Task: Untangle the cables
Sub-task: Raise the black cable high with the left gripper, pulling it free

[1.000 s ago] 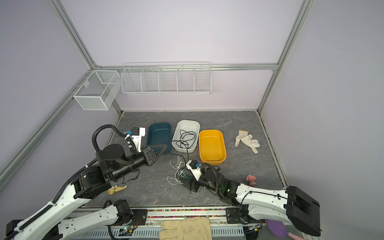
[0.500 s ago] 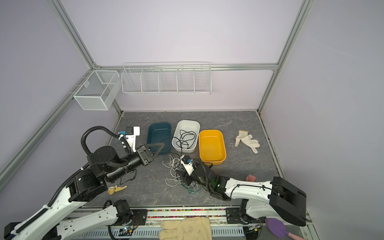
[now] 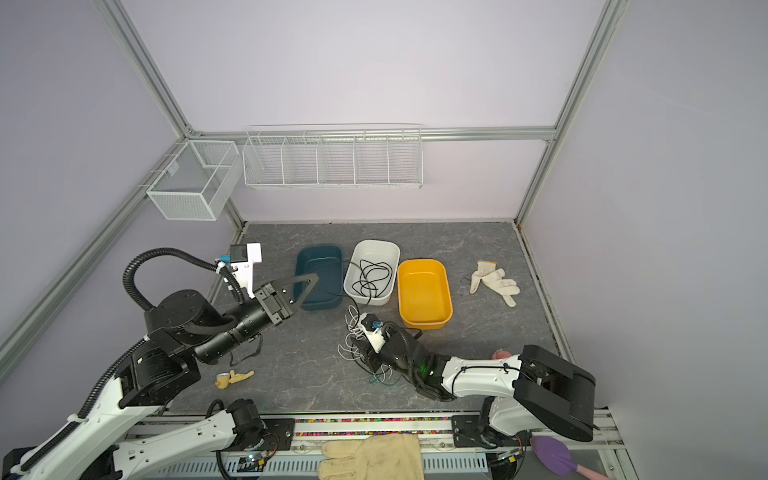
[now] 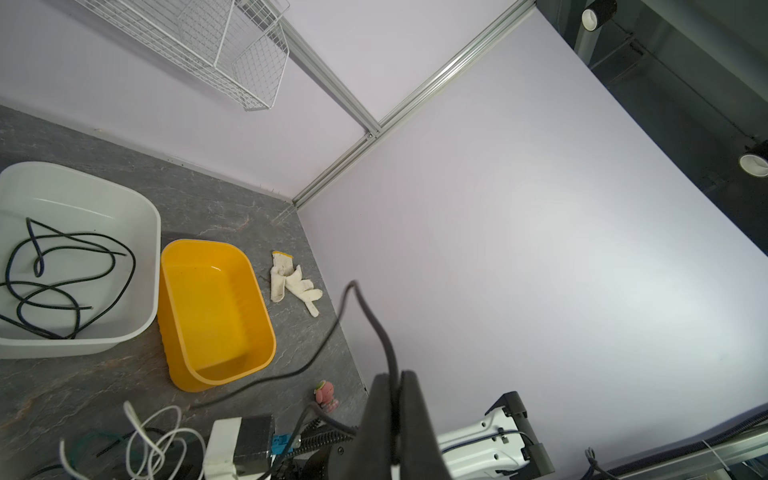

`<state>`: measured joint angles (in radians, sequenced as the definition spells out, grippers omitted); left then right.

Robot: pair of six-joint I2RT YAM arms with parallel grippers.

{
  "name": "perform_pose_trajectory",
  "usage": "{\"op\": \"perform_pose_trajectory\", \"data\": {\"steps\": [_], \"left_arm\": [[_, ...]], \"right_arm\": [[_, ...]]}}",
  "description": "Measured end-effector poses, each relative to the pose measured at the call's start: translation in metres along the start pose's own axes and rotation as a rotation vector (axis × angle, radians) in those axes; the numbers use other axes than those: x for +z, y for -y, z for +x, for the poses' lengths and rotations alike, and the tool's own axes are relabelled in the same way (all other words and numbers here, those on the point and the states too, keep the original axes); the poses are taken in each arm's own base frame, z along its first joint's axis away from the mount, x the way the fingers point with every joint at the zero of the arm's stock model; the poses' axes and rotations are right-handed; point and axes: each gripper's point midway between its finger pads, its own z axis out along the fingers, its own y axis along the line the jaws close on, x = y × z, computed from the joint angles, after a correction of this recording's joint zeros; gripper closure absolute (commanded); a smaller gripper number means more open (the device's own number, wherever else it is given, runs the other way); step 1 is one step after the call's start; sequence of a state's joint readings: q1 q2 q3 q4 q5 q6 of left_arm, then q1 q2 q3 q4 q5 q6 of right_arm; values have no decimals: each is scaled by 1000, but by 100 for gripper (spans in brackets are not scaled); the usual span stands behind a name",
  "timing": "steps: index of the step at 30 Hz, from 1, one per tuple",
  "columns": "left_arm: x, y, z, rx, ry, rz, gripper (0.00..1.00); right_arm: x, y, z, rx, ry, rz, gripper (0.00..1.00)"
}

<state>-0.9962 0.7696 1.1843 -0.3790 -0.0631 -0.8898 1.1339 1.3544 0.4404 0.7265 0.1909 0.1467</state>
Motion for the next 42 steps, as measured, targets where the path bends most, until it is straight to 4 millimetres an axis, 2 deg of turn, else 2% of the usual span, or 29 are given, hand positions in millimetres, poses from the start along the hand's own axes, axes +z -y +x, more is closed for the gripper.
{"op": "perform_pose_trajectory", "data": {"steps": [3, 11, 16, 21, 28, 36, 39, 42], "left_arm": [[-6, 8, -11, 6, 35, 9, 100], [-30, 34, -45, 46, 125, 31, 100], [-39, 49, -63, 78, 164, 34, 100], [-53, 58, -77, 96, 205, 33, 100], [-82, 68, -102, 112, 289, 10, 100], [-98, 70, -114, 147, 324, -20, 100], [-94, 64, -111, 160, 308, -45, 100], [-81, 52, -100, 187, 272, -87, 100]], "right_arm": [[-4, 1, 4, 5, -4, 0, 81], [-12, -1, -11, 8, 39, -11, 86], [-12, 0, -7, 6, 21, -9, 93], [-12, 2, 4, -1, -29, 5, 93], [-8, 10, 8, -3, -73, 57, 93], [3, 19, 23, 1, -171, 123, 91], [1, 20, 28, 3, -193, 126, 88], [-3, 21, 29, 7, -208, 131, 82]]}}
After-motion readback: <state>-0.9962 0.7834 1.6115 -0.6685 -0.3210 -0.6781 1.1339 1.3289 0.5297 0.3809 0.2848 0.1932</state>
